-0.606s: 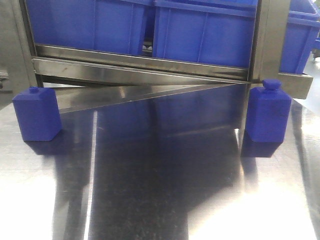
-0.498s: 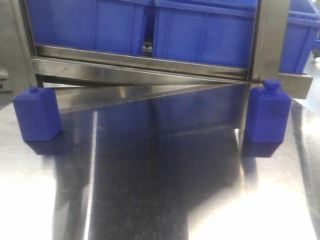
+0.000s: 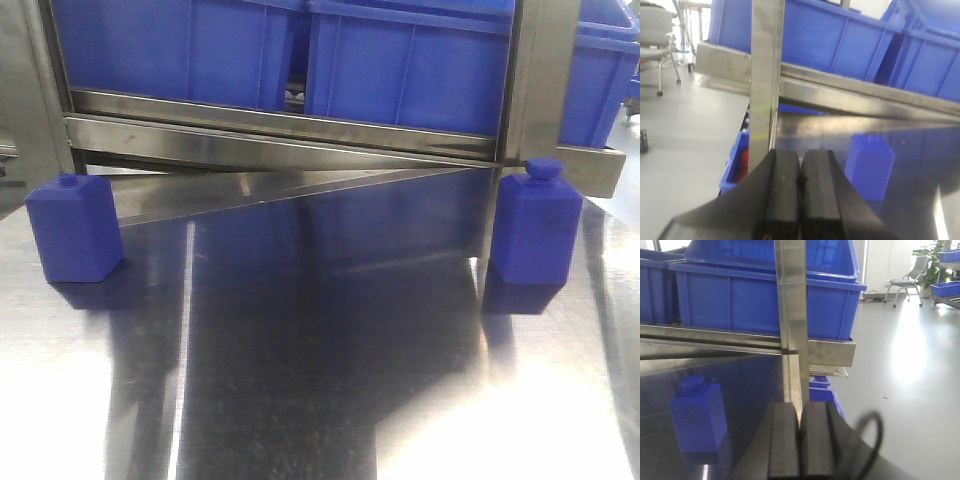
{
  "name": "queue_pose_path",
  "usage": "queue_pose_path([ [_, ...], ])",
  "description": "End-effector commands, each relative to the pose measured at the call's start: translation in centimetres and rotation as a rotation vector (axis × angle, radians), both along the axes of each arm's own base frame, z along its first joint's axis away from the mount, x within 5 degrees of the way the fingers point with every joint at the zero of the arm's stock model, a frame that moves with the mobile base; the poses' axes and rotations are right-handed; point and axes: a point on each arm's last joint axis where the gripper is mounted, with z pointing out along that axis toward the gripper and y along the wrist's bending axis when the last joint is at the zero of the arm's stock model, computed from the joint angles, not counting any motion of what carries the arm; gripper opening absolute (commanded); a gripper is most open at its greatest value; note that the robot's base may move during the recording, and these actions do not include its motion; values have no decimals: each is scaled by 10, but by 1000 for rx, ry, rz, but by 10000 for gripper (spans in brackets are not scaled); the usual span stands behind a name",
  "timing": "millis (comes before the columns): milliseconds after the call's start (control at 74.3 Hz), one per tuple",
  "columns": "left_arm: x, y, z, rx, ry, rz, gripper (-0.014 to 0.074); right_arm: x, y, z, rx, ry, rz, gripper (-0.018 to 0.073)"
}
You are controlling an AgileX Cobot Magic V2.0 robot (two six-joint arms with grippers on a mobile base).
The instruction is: Pick and sort blue part to right shelf
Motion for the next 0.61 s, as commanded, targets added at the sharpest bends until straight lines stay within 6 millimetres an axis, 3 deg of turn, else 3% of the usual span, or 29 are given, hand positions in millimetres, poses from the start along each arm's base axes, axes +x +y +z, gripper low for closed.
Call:
queue_pose_path([
  [0, -2, 0, 7, -7, -147, -3, 127, -4, 0, 18, -2, -141, 2, 56],
  [242, -8, 0, 37, -20, -292, -3, 127, -4, 0, 18, -2, -141, 2, 56],
  [485, -6, 0, 108, -10, -80, -5, 134, -4, 0, 18, -2, -141, 2, 56],
  [592, 7, -1, 132, -4, 42, -4, 213, -4, 0, 18, -2, -141, 2, 56],
])
